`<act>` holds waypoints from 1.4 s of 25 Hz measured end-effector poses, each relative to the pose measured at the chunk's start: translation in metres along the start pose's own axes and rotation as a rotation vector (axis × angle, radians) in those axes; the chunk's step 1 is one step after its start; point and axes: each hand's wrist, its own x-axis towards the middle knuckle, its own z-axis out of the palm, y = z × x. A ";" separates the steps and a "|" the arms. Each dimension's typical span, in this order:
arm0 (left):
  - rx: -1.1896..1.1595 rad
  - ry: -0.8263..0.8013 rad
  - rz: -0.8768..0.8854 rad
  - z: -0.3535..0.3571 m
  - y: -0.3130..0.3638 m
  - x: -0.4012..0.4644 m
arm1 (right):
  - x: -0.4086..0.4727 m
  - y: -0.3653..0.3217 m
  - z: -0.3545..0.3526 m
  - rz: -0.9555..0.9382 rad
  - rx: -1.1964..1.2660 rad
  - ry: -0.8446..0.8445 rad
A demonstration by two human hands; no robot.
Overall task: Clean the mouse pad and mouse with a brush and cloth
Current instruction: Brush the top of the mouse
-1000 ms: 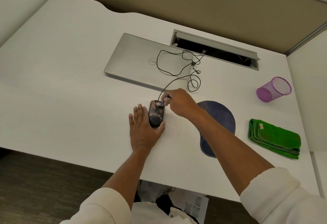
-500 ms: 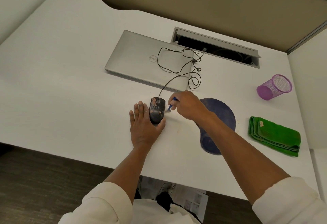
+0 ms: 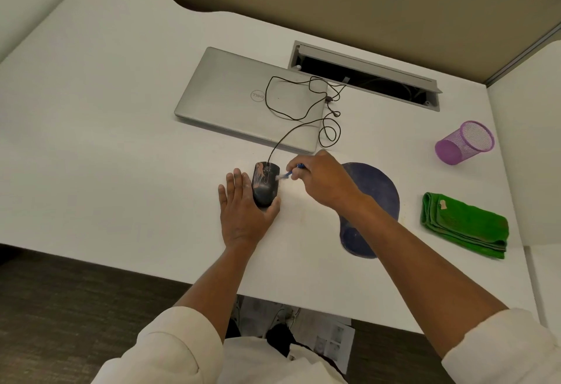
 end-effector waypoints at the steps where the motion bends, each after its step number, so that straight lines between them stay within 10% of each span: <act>1: 0.001 0.000 0.001 0.000 0.000 0.000 | 0.000 -0.003 0.000 -0.008 0.050 0.032; 35: 0.026 -0.025 -0.003 -0.002 0.000 -0.002 | -0.005 -0.016 0.033 0.179 0.322 0.048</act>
